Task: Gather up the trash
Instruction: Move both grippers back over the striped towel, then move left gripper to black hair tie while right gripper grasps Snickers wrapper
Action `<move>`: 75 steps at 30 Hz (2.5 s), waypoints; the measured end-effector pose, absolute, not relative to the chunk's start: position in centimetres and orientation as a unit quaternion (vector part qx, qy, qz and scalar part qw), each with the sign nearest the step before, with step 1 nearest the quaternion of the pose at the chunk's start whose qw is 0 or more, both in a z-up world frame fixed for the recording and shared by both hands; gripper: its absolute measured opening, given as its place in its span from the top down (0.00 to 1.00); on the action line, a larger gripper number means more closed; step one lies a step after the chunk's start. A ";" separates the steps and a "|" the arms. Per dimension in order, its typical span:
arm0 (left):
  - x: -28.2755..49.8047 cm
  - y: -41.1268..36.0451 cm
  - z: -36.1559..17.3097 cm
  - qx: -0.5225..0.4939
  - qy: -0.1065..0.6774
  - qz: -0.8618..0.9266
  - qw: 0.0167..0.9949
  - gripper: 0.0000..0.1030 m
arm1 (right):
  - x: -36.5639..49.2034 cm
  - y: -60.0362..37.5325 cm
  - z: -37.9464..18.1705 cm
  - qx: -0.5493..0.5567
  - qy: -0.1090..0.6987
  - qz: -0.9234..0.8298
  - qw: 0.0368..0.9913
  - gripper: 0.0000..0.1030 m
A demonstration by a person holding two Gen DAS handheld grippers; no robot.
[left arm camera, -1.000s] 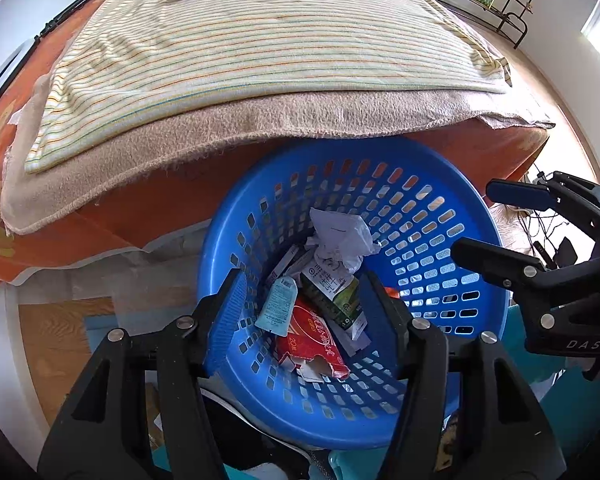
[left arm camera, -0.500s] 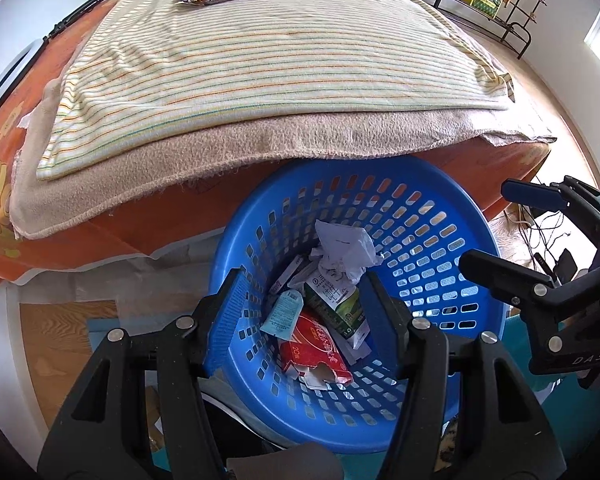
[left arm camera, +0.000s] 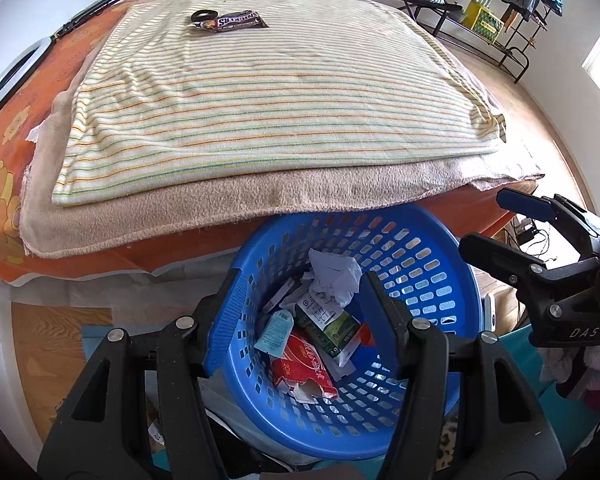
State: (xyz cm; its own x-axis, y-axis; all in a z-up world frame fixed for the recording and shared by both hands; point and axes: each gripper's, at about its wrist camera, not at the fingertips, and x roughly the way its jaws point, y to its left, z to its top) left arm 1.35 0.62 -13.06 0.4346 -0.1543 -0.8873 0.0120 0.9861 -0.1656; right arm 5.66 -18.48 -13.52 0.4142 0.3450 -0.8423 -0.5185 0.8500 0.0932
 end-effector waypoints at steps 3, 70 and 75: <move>2.1 1.1 -12.4 -0.073 0.525 -0.046 0.847 0.41 | 6.6 -18.6 -12.8 -0.081 0.469 0.253 0.842 0.07; 33.0 14.7 -13.3 -0.091 0.502 0.032 0.859 0.91 | 32.4 -2.3 -14.5 -0.020 0.475 0.314 0.822 0.38; 32.9 14.6 -13.3 -0.089 0.493 0.034 0.865 0.95 | 31.5 -1.3 -14.7 -0.058 0.458 0.317 0.828 0.60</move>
